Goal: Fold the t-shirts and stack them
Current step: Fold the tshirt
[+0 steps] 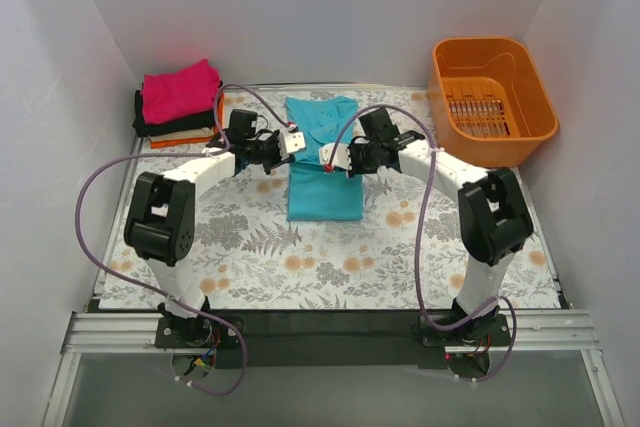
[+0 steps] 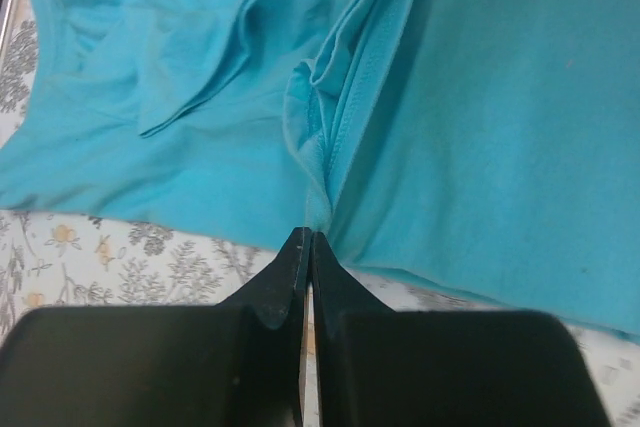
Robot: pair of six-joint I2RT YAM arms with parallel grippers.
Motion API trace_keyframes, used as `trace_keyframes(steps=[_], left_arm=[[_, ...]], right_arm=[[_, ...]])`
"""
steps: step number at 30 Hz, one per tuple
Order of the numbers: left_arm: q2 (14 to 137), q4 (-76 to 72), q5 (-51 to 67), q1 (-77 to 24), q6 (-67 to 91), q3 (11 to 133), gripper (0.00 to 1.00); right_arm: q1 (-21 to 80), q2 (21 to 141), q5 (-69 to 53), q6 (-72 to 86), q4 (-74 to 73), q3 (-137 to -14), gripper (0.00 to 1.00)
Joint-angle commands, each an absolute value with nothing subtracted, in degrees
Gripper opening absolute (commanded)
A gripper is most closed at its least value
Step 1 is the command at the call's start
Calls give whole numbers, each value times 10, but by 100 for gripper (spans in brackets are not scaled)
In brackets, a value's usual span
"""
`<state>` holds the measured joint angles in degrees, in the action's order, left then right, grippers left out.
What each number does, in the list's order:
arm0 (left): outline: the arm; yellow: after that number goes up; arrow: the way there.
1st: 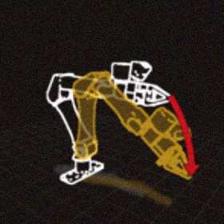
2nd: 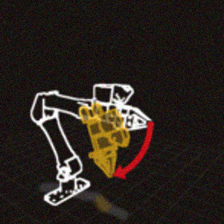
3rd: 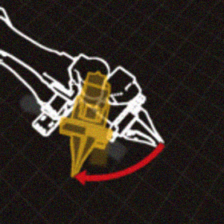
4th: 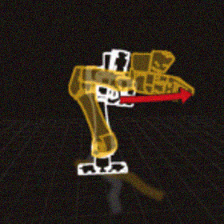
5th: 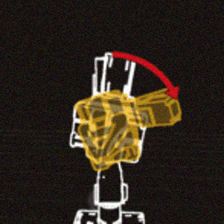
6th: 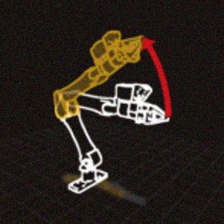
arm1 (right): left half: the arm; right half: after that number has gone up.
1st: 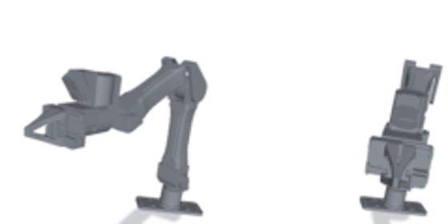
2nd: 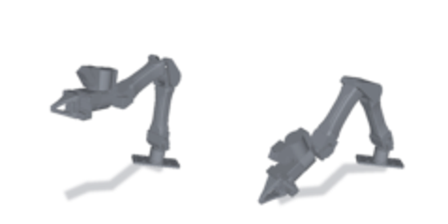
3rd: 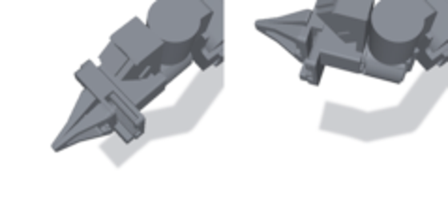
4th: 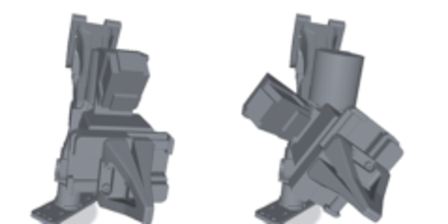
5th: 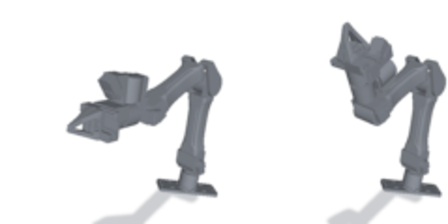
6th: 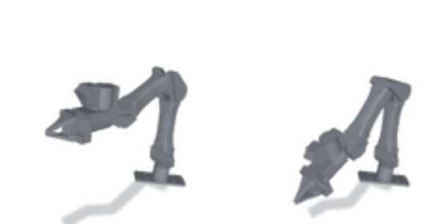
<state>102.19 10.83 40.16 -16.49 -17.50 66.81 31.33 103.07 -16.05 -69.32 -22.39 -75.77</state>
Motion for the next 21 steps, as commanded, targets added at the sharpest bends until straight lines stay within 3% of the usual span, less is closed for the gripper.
trace_keyframes(steps=[1, 3, 5, 6, 7, 8, 12, 21], left_arm=[[1084, 76, 412, -150, -182, 735, 0], [1113, 77, 410, -148, -182, 754, 0], [1138, 78, 401, -148, -190, 763, 2], [1141, 78, 400, -146, -186, 766, 15], [1143, 77, 397, -147, -183, 767, 20], [1137, 78, 396, -147, -178, 766, 22], [1092, 97, 390, -143, -156, 743, 26], [888, 134, 384, -176, -156, 557, 41]], right_arm=[[287, 1084, -173, -738, -228, -828, 1], [280, 1128, -164, -744, -226, -867, 1], [279, 1166, -151, -740, -225, -895, 29], [275, 1172, -152, -724, -225, -921, 41], [273, 1177, -155, -716, -225, -930, 62], [272, 1173, -157, -708, -225, -936, 66], [271, 1121, -167, -690, -225, -925, 69], [295, 926, -192, -671, -260, -722, 65]])
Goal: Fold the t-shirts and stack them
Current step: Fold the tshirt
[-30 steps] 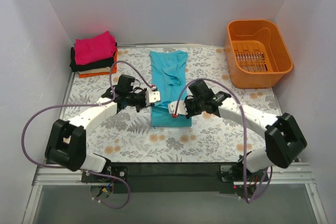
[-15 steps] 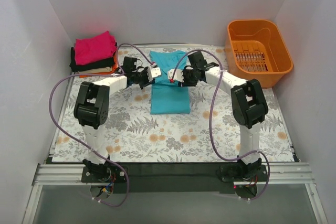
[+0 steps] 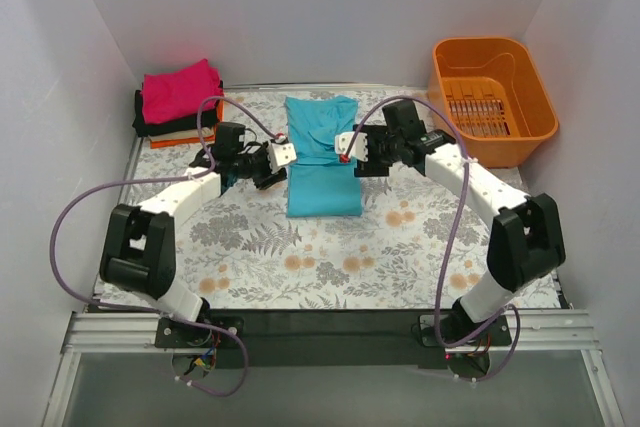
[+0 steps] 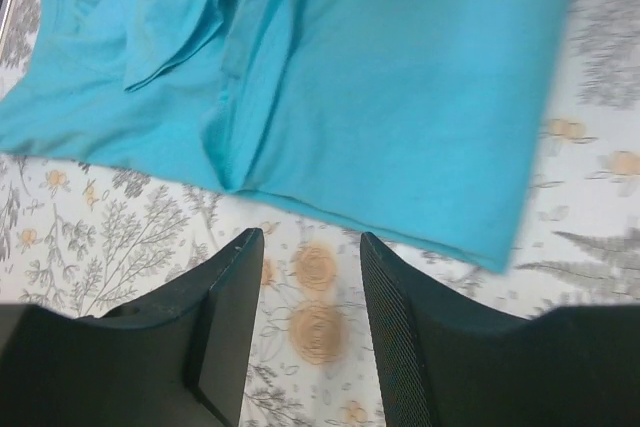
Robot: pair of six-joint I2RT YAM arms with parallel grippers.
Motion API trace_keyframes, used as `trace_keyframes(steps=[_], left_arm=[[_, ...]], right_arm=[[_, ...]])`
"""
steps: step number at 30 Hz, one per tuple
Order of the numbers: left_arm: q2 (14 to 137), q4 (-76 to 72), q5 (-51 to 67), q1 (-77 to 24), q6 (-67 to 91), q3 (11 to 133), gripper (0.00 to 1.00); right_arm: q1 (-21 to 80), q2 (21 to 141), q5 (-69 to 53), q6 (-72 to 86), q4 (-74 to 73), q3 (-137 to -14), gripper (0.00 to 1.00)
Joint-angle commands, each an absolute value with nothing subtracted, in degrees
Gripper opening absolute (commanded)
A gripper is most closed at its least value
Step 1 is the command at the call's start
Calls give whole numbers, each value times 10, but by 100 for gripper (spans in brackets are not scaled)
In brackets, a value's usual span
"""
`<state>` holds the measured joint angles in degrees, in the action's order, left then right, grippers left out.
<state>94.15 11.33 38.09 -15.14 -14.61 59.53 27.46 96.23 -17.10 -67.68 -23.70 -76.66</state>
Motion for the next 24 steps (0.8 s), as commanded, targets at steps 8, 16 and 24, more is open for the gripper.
trace_keyframes(steps=[8, 16, 24], left_arm=[[831, 88, 367, -228, -197, 430, 47], [870, 19, 359, -255, -224, 404, 48], [921, -22, 339, -260, -238, 397, 46]], right_arm=[[370, 925, -153, -657, -186, -604, 61], [393, 954, -134, -662, -135, -556, 63], [393, 991, -111, -669, -100, -557, 59]])
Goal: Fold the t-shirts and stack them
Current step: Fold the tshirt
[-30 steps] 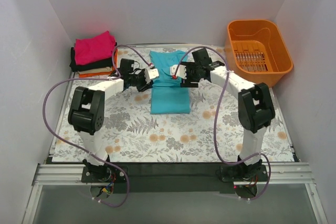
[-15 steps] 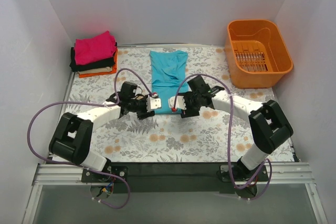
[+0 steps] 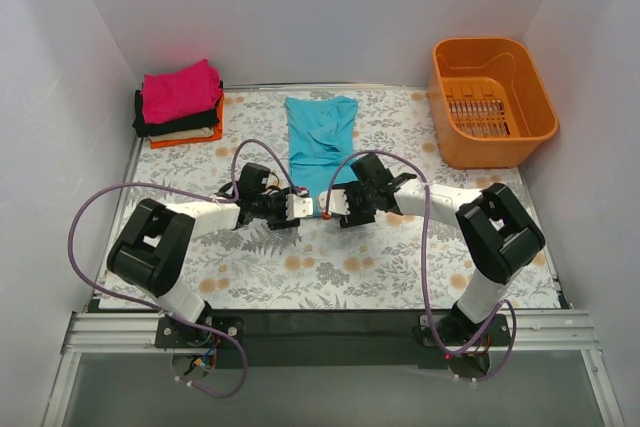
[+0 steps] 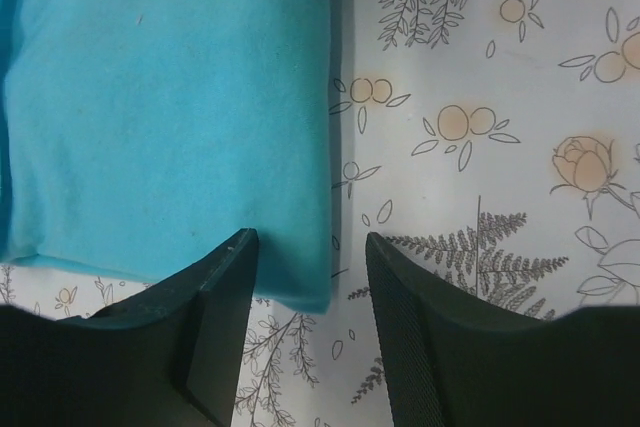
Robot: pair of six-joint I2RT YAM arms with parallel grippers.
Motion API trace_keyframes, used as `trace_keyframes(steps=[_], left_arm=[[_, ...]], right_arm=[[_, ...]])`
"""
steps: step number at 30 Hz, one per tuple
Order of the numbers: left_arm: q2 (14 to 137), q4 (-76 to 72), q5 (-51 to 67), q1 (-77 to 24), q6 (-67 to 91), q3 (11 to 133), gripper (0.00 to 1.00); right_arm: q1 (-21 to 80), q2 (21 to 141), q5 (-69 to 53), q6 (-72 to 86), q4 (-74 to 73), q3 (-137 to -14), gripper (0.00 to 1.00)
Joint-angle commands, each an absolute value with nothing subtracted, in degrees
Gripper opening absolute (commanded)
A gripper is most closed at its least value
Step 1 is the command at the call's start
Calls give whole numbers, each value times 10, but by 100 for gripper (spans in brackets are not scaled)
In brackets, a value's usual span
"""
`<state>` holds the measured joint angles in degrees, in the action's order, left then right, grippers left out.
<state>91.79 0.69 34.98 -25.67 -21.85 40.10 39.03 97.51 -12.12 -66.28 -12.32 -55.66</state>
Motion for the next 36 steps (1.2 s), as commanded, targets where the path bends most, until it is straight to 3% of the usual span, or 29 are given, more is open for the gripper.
trace_keyframes(steps=[1, 3, 5, 6, 7, 8, 9, 19, 23, 28, 36], left_arm=[[928, -23, 336, -260, -240, 398, 44], [933, -23, 329, -260, -241, 398, 36], [935, -22, 323, -260, -244, 394, 28], [933, -21, 321, -260, -246, 390, 16], [928, -16, 322, -260, -248, 388, 9], [911, -4, 325, -260, -248, 382, 1], [899, -3, 330, -260, -247, 378, 0], [653, 218, 420, -298, -221, 339, 0], [568, 315, 438, -301, -158, 377, 0], [496, 358, 431, -300, -70, 443, 0], [572, 291, 395, -246, -12, 510, 0]], right_arm=[[392, 996, -110, -671, -101, -559, 56], [393, 1009, -104, -677, -102, -560, 46], [393, 1013, -100, -680, -102, -556, 29], [393, 1010, -101, -681, -103, -551, 19], [393, 999, -101, -681, -102, -548, 2], [392, 993, -105, -679, -103, -544, 1], [393, 985, -109, -672, -105, -541, 1], [457, 827, -170, -607, -285, -566, 1], [483, 764, -219, -530, -362, -626, 1], [484, 730, -184, -533, -404, -674, 1], [433, 789, -178, -581, -403, -753, 1]])
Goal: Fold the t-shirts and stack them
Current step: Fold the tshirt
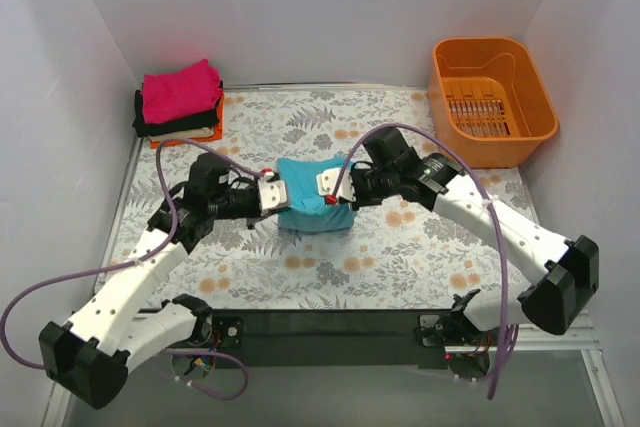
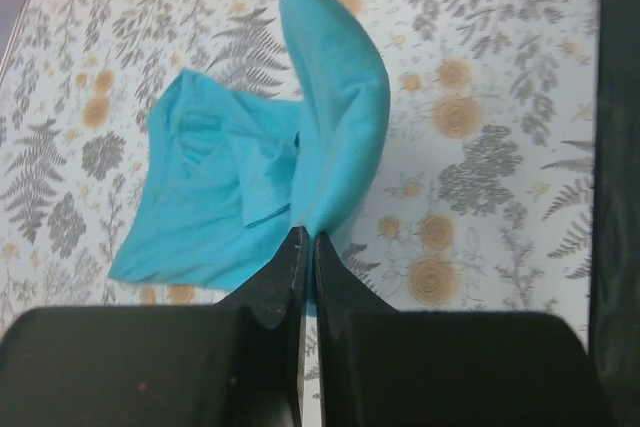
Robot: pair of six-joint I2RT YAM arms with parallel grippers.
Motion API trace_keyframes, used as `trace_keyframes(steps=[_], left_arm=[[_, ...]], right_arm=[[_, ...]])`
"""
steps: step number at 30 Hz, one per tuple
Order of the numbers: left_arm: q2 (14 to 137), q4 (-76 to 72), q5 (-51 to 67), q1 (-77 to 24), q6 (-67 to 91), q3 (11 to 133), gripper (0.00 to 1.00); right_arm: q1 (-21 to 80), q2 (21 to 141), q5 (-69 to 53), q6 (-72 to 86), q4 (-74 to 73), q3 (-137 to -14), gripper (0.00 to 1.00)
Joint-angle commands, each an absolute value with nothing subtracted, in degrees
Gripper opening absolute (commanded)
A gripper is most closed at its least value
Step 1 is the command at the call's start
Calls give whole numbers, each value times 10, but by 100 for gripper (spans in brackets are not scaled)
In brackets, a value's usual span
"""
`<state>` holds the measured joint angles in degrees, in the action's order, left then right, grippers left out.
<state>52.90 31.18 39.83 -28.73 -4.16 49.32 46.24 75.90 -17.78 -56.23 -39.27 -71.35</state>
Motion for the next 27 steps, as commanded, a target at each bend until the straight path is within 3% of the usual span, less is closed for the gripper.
trace_keyframes(steps=[1, 18, 27], left_arm=[[584, 281, 403, -232, -18, 513, 0], [902, 131, 446, -130, -28, 678, 0], [1058, 103, 430, -99, -19, 741, 0]], right_arm=[[424, 810, -178, -594, -401, -761, 1], [287, 1063, -222, -654, -389, -963, 1], [272, 1218, -232, -650, -365, -1076, 3]])
